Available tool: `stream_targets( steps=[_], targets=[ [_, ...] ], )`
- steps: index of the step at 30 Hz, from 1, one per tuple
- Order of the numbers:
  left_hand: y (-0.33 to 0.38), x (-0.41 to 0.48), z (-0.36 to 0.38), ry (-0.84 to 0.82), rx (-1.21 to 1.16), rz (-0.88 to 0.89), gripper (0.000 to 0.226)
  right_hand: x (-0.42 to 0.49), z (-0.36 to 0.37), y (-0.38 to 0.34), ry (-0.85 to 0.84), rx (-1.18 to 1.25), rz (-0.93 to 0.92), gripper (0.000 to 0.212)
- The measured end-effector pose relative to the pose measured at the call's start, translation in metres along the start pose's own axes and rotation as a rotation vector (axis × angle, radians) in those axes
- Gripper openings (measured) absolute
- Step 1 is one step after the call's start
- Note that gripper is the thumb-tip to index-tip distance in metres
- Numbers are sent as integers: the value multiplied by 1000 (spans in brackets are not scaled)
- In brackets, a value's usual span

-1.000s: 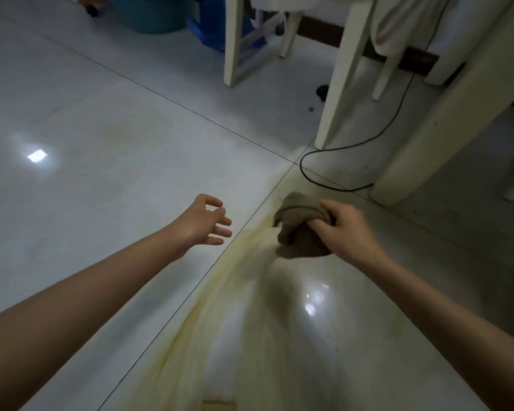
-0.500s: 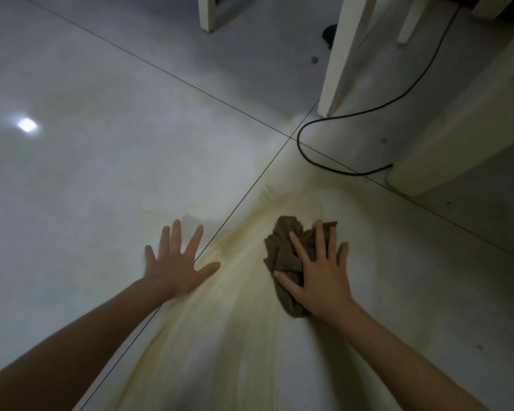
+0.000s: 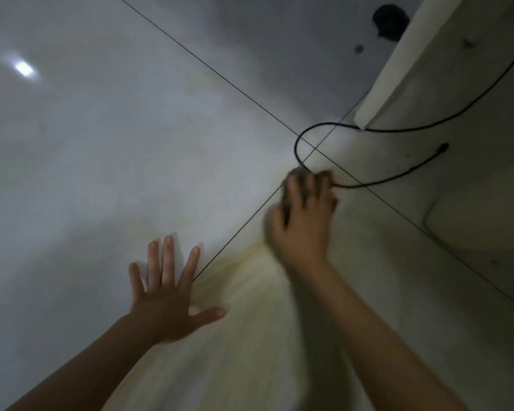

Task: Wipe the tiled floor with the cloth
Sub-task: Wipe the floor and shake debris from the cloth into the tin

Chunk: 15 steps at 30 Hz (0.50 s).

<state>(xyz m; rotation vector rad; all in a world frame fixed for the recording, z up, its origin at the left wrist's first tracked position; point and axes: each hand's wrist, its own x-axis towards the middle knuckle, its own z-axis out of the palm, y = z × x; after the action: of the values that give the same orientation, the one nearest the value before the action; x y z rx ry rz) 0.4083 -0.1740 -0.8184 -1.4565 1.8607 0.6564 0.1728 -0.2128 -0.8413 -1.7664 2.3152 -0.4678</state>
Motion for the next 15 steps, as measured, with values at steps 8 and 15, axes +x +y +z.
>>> stream_targets(
  steps=[8, 15],
  targets=[
    [1, 0, -6, -50, 19, -11, 116, 0, -11, 37, -256, 137, -751, 44],
    [2, 0, -8, -73, 37, -10, 113, 109, -32, 82, -47, 30, -234, 47]
  ],
)
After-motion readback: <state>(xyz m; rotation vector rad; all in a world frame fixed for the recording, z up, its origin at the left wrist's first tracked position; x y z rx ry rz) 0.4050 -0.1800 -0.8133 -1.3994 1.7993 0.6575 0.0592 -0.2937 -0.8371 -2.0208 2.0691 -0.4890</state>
